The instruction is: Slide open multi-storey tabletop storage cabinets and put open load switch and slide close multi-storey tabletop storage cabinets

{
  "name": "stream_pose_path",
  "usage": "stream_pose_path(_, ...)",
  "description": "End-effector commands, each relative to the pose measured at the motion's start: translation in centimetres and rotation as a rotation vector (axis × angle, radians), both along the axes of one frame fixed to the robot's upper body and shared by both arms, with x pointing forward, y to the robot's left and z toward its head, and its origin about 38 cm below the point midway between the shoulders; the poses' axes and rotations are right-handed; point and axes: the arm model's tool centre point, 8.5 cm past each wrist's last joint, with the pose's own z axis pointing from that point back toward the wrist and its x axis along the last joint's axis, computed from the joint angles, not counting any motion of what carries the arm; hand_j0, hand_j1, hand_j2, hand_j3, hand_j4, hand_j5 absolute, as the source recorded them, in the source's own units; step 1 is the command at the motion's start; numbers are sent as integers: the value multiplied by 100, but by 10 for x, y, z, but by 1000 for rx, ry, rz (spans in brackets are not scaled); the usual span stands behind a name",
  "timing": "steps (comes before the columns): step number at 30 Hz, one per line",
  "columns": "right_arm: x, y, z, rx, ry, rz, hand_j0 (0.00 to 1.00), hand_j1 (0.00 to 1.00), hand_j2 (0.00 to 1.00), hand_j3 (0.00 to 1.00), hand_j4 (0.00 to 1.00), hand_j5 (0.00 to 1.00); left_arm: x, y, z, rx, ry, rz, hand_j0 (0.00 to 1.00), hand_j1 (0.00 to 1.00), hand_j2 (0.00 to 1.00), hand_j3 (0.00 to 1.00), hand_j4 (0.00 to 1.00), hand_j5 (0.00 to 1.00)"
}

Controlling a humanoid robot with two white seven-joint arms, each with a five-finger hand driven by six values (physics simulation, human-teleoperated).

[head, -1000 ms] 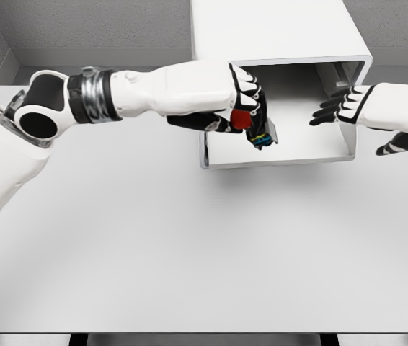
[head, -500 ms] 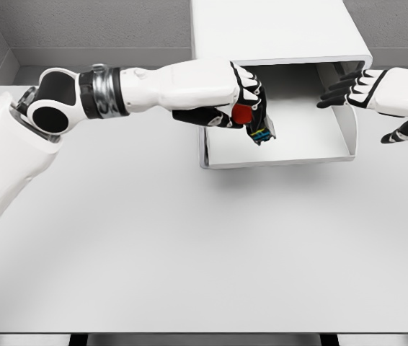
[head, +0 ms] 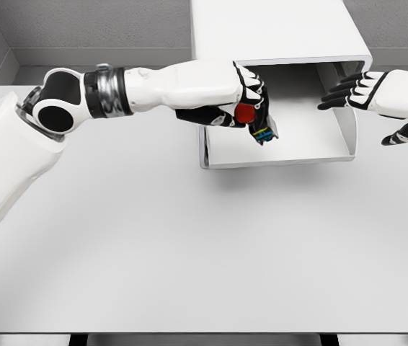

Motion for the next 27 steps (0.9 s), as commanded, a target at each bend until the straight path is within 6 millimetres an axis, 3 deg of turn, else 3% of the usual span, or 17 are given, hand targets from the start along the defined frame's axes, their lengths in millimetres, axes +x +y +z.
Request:
stream_pose_path(1, 0, -1, 1, 6, 0, -3, 100, 100, 100, 100, 100, 100, 2, 1, -2, 7, 0, 12, 40, 40, 40, 40, 40, 40)
stream_pose_path(22, 0, 1, 0, 8, 3, 2, 100, 100, 100, 100, 100, 100, 5, -9, -13, 91, -69, 48, 41, 41, 41, 41, 41, 41)
stream_pose_path(27, 0, 1, 0, 8, 3, 2, 100, 100, 100, 100, 100, 100, 5, -9, -12, 90, -69, 47, 45, 45, 45, 45, 45, 45)
